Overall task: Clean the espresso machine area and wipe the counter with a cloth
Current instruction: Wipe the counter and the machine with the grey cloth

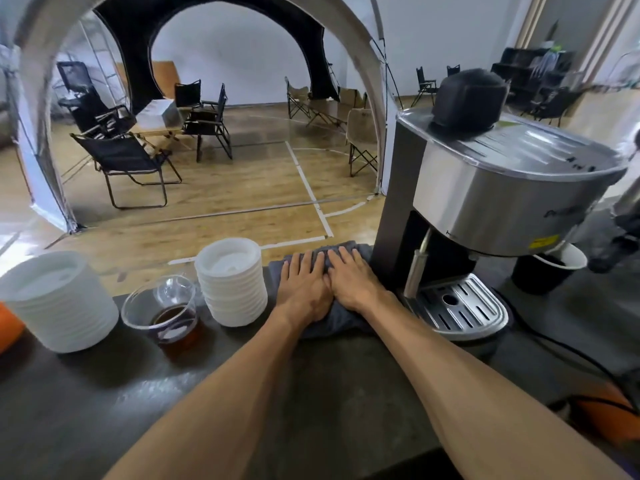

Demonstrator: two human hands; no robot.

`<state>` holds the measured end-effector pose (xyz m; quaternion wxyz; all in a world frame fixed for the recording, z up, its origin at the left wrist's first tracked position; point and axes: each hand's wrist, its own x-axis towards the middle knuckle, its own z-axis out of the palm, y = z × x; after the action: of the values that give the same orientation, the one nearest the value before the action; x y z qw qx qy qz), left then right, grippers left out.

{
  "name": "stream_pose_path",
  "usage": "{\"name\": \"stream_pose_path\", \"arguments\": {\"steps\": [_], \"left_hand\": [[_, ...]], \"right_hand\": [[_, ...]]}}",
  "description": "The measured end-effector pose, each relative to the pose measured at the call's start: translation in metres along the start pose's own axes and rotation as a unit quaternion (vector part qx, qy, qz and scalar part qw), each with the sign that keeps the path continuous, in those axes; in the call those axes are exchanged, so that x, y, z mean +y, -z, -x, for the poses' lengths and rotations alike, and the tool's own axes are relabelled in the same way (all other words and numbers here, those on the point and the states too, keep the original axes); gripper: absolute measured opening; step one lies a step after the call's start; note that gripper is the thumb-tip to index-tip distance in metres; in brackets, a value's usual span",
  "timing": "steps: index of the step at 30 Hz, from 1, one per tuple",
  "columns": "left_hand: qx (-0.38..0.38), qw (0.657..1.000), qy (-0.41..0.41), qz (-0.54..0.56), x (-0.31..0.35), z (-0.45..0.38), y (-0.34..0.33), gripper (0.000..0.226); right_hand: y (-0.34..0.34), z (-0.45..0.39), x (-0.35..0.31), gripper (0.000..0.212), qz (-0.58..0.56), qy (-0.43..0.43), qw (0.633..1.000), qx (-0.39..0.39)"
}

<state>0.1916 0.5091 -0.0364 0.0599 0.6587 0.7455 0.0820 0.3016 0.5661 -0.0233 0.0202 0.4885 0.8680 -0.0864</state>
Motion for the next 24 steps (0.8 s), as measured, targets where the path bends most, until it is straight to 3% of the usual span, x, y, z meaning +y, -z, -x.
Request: {"name": "stream_pose_path", "arguments": {"steps": [6,15,24], "left_hand": [[-0.004,0.999,-0.029,0.037,0.005,0.058,0.006,0.06],[0.011,0.994,-0.102,0.037,0.022,0.178,0.005,0.066],[0.037,0.993,-0.103,0.046,-0.029,0.255,0.018,0.062]], "right_hand": [[-0.007,0.065,-0.004,0.058,-0.078,-0.001,0.997,0.008],[-0.036,0.189,-0.007,0.063,-0.038,0.032,0.998,0.045],[-0.052,0.232,-0.091,0.066,0.01,-0.002,0.998,0.059]]}}
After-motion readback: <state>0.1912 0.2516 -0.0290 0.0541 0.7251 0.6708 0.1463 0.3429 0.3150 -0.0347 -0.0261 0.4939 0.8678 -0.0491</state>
